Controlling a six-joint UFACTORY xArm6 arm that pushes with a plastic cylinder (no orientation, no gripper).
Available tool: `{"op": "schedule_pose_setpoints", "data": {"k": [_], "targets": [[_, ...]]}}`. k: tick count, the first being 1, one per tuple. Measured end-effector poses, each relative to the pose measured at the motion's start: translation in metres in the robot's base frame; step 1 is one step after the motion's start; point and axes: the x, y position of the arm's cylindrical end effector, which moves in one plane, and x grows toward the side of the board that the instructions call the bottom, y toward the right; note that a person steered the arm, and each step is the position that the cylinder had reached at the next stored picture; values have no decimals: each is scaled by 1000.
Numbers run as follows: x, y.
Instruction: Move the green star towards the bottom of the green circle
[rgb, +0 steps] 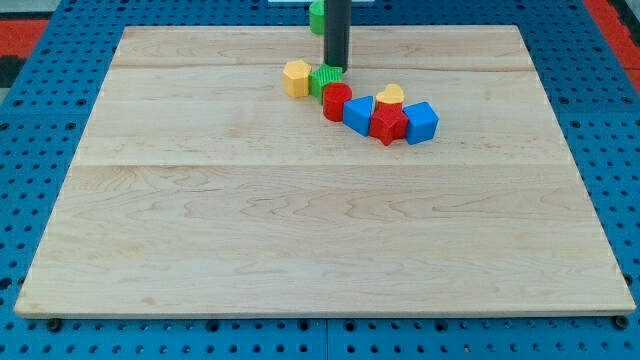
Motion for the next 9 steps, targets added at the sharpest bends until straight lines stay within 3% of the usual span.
{"op": "schedule_pose_setpoints", "data": {"k": [1,2,3,5,9], "targets": [[15,32],[70,57],[93,27],[38,18],[-18,11]]}}
